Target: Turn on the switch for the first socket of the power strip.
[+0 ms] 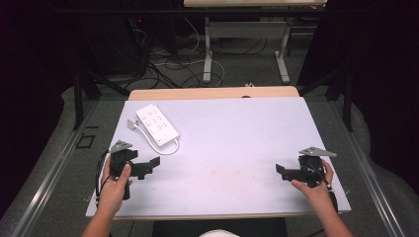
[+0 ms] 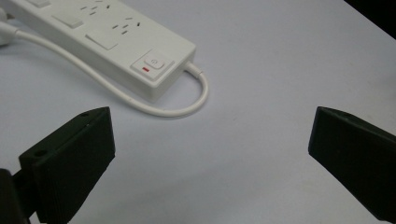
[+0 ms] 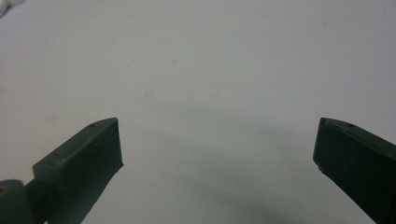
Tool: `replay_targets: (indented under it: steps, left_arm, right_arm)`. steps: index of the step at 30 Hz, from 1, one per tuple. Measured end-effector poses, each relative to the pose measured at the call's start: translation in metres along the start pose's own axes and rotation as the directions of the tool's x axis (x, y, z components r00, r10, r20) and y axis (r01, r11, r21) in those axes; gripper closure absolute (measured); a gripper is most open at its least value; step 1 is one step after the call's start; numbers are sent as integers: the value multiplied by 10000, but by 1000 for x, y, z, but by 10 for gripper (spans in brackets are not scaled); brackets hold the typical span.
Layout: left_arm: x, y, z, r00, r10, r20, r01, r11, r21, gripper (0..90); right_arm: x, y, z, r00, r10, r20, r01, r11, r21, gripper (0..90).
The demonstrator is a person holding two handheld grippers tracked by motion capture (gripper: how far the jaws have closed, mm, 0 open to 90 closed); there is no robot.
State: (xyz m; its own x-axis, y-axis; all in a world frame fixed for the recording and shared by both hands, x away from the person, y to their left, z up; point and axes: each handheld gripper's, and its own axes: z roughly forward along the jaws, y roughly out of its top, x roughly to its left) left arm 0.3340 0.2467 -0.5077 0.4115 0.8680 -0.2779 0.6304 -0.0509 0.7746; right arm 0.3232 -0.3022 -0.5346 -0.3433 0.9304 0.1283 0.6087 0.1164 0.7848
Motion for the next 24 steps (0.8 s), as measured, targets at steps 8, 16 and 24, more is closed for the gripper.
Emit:
replay_targets:
  steps: [8, 16, 24]
  left_arm:
    - [12, -13, -6, 9982, -190, -576, 180, 9997, -181, 3]
    - [29, -27, -6, 9938, -548, -963, 549, 9985, -22, 4]
    - [39, -34, -1, 9907, -681, -1180, 709, 9973, 193, 5]
  right_arm:
    - [-1, 0, 0, 10000, -35, 1, 35, 10000, -7, 6]
    - [-2, -1, 1, 10000, -42, 37, 42, 10000, 39, 6]
    - [-3, -2, 4, 9999, -97, 28, 97, 9999, 71, 7]
